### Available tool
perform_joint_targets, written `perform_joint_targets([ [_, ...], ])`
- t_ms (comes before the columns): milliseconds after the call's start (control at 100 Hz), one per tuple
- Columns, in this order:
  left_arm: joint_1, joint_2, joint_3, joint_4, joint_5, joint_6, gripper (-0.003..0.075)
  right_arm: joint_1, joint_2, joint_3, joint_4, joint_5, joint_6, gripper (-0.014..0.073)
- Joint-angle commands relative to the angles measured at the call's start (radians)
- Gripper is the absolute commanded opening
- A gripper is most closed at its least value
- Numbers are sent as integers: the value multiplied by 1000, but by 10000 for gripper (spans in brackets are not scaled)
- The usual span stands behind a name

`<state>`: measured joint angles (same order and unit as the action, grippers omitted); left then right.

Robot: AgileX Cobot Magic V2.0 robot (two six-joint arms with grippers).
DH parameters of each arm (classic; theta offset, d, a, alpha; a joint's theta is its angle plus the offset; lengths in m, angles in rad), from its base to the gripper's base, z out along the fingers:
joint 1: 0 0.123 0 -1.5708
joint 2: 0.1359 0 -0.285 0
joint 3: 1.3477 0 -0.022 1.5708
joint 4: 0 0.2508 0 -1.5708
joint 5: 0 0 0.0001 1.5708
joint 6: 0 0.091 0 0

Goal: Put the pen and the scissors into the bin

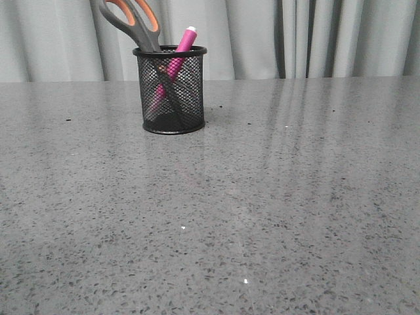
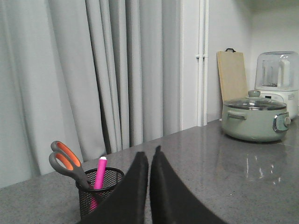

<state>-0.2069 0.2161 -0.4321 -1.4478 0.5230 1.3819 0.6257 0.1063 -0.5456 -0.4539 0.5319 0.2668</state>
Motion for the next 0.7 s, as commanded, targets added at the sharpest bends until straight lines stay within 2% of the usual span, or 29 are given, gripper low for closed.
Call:
perform_joint_targets([
  [0,-1,11,-20,-22,-45,2,-19,1,16,-21,-27,-63,2,-70],
  [70,-1,11,-20,73,-64,-12,-19,1,16,-21,-27,-63,2,-70],
  [160,-1,11,-16,317,-53,-155,-19,1,16,-21,-27,-63,2,-70],
  [250,3,11,2,587,-93,-411,-19,1,16,-21,-27,-63,2,-70],
  [300,3,6,17,786,-121,-566,-19,1,16,-21,-27,-63,2,-70],
  [360,3,-13,52,967,-197,-779,-19,1,16,-21,-27,-63,2,-70],
  [440,1,-52,120,1132,-307,-967,-19,1,16,-21,-27,-63,2,-70],
  [540,-3,-123,222,1245,-460,-1117,-19,1,16,-21,-27,-63,2,-70],
  [690,-3,-247,330,1259,-454,-1123,-19,1,16,-21,-27,-63,2,-70],
])
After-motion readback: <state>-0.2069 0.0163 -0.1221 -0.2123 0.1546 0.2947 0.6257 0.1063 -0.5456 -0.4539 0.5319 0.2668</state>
